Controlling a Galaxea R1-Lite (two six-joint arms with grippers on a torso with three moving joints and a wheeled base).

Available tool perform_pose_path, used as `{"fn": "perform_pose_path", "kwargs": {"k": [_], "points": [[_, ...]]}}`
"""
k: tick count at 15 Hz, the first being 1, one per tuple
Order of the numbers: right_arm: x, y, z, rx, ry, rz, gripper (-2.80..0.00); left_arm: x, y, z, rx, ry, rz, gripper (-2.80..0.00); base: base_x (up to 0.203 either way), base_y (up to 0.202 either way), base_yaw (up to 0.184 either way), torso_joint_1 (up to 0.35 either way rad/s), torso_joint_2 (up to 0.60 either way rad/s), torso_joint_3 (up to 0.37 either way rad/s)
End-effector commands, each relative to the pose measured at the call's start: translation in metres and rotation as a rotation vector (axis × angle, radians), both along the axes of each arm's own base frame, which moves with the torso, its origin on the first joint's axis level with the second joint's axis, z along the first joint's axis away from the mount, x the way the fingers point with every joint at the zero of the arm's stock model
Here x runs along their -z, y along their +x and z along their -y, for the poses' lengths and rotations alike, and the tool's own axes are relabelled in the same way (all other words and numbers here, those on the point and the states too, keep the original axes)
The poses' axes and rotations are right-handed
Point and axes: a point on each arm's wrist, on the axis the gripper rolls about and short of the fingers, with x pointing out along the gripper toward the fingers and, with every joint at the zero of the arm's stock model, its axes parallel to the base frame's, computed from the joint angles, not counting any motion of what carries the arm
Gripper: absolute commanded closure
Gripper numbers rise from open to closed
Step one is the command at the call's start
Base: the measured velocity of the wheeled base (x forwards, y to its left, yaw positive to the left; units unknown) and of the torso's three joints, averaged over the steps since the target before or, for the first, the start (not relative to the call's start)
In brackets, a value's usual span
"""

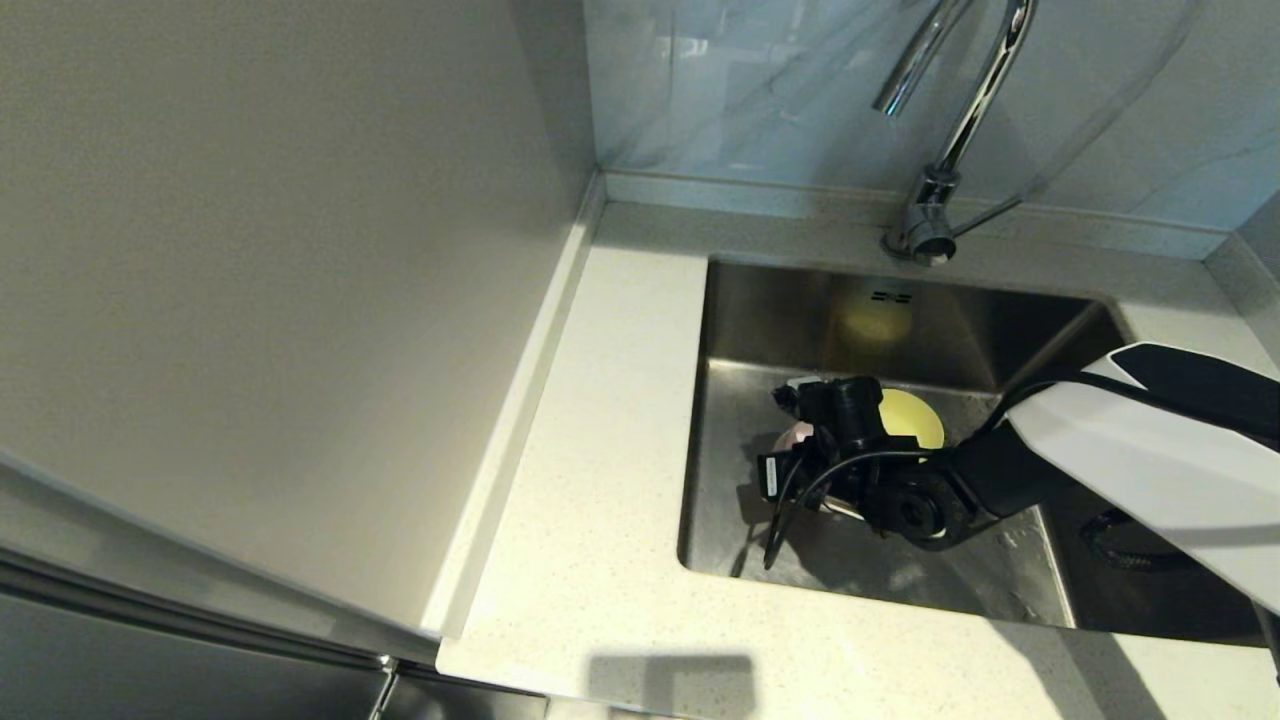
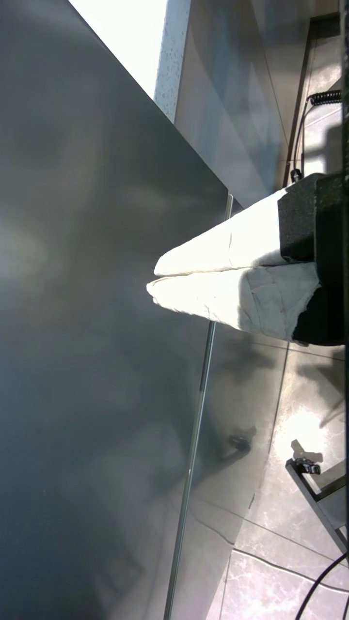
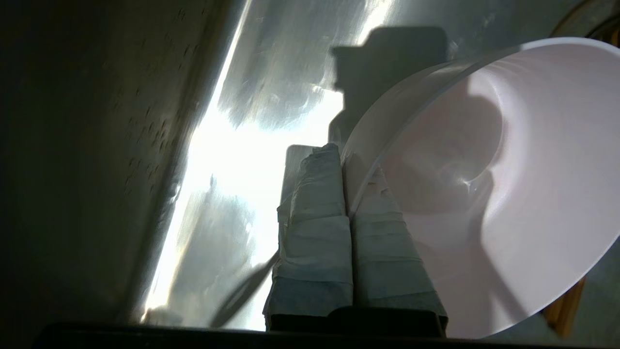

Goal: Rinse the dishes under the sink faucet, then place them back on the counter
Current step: Put a bowl into the sink

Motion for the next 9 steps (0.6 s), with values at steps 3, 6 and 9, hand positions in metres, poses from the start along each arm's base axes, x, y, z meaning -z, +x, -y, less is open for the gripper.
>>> {"fn": "perform_pose_path", "kwargs": {"k": [3,6,9], "points": [[0.010,0.021,0.001,0.031,-0.009,0.019,0.00,0.000,0.000,0.000,-0.001,0.000,0.003,0.00,0.000,0.000,0.000,0.000,0.00,0.000],[0.012,0.035,0.002,0.084,-0.027,0.049,-2.80,0.000,0.000,0.000,-0.001,0.000,0.003,0.00,0.000,0.000,0.000,0.000,0.00,0.000],[0.008,0.041,0.007,0.101,-0.029,0.046,-2.80,0.000,0.000,0.000,-0.001,0.000,0.003,0.00,0.000,0.000,0.000,0.000,0.00,0.000]]}}
